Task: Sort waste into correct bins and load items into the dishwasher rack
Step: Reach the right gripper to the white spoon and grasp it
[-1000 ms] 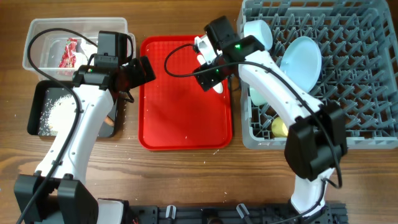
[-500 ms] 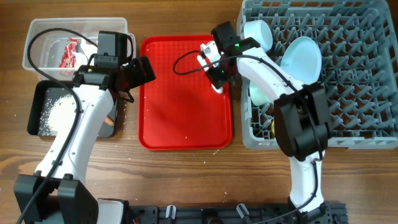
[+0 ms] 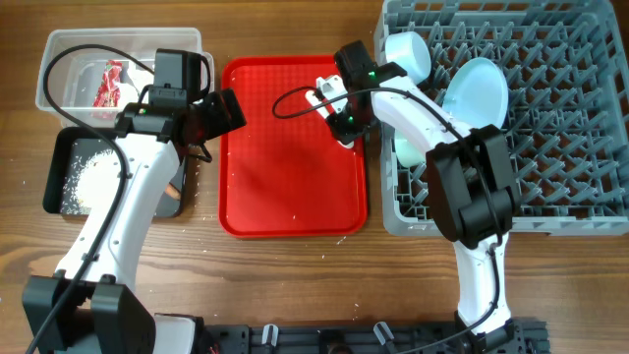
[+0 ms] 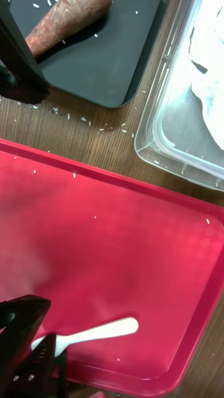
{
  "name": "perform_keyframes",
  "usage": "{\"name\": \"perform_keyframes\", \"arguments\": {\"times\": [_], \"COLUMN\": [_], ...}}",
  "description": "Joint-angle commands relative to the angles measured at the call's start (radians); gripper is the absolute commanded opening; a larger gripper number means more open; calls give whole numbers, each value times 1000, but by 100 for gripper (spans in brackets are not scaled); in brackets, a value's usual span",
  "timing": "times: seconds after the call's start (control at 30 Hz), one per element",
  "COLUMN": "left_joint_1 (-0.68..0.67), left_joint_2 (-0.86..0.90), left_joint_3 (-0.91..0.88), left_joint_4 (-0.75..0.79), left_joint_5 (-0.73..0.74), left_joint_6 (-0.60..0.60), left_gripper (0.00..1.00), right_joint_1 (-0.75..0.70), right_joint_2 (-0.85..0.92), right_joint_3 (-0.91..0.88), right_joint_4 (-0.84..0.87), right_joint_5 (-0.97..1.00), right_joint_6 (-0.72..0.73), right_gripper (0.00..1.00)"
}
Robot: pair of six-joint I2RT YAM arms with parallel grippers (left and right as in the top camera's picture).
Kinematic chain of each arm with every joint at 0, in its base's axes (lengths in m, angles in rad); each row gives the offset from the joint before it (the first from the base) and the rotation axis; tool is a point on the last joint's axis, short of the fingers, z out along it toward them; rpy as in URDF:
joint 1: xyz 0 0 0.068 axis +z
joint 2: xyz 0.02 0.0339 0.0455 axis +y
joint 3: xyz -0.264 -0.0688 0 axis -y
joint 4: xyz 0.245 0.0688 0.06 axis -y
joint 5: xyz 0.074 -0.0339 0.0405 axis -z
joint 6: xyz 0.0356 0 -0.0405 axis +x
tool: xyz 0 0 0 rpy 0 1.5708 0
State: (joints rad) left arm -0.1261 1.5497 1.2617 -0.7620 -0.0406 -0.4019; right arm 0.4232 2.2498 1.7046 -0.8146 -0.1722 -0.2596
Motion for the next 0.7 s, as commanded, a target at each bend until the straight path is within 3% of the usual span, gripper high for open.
{"name": "perform_keyframes", "arguments": {"times": [0.0, 0.07, 0.23, 0.47, 0.67], "left_joint_1": [6, 6, 6, 6, 6], "left_joint_2": [-18, -18, -18, -18, -18], "left_joint_3": [8, 8, 8, 8, 8], "left_joint_4": [-1, -1, -1, -1, -1], "left_joint_5": [-13, -13, -13, -13, -13], "left_joint_6": [2, 2, 2, 2, 2], "left_gripper": [100, 100, 100, 100, 100], "right_joint_1": [0, 0, 0, 0, 0], "right_joint_2": [59, 59, 59, 42, 2], "right_joint_3": [-12, -11, -11, 199, 258], "right_joint_4": [-31, -50, -98, -228, -272], "right_joint_5": [-10, -14, -13, -13, -9], "right_joint_6": [34, 54, 53, 79, 83], "right_gripper": [18, 11, 4, 4, 6]}}
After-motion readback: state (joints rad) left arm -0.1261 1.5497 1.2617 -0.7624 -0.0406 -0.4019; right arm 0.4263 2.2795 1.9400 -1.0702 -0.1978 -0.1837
